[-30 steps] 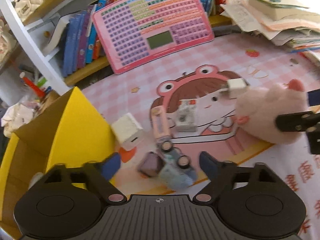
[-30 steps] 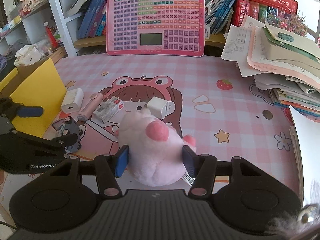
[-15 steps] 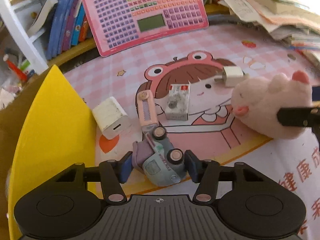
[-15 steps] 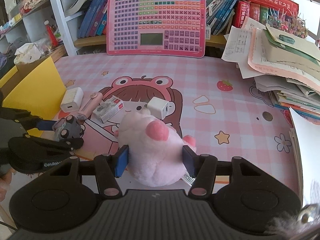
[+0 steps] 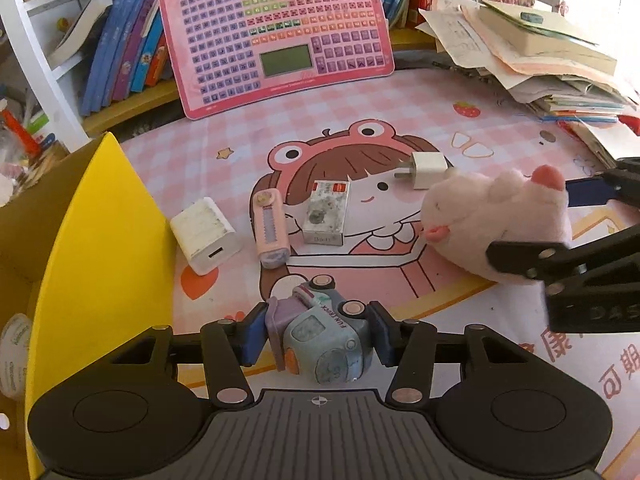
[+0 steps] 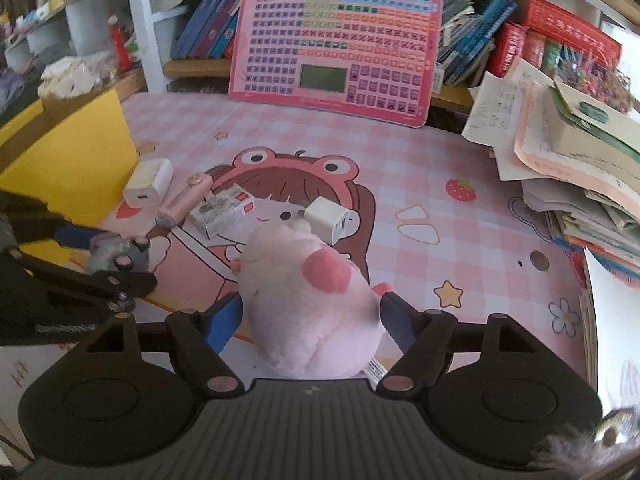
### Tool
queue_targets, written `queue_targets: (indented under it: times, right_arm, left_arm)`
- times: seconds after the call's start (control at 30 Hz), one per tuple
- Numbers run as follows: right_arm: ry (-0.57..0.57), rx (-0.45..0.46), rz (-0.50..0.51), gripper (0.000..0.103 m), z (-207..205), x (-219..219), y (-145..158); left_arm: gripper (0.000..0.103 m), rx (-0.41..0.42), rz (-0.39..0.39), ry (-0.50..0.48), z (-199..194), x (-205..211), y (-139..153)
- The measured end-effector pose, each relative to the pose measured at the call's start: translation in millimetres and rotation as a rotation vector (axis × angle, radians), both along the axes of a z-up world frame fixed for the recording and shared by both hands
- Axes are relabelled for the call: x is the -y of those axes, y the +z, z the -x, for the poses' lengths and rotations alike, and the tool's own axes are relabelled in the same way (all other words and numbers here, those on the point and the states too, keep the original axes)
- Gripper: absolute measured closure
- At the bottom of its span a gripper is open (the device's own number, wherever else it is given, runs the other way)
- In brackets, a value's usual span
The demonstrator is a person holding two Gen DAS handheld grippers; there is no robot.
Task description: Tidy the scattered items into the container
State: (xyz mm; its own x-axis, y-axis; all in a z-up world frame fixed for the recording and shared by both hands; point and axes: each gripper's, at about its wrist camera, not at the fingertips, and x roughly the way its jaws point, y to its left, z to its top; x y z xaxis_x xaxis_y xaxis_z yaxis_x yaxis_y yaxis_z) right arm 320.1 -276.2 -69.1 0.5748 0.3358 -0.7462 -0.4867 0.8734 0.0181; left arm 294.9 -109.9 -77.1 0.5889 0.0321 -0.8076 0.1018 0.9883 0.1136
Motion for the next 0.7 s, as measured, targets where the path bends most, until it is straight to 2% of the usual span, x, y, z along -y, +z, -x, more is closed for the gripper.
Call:
queue_targets:
  times: [0.1, 0.2, 0.33, 0.7]
  right_arm:
    - [0.007, 0.014, 0.032, 0.037, -1, -3, -6]
    - [-0.003, 0.022, 0.016, 0.046, 0, 0, -4]
    - [-0.034, 0.022, -0.022, 0.048, 6, 6, 1]
    - [-0.031, 0.015, -0.081, 0.048, 27, 15, 20]
  left_arm:
    - [0.052, -0.001, 0.002, 0.0, 1, -1, 1]
    - [0.052, 0.004, 0.008, -0.006, 5, -1, 4]
    - [0.052, 0.023, 0.026, -0.013, 9, 1, 13]
    - [0.052, 0.075, 0.065, -0.074, 24, 16, 46]
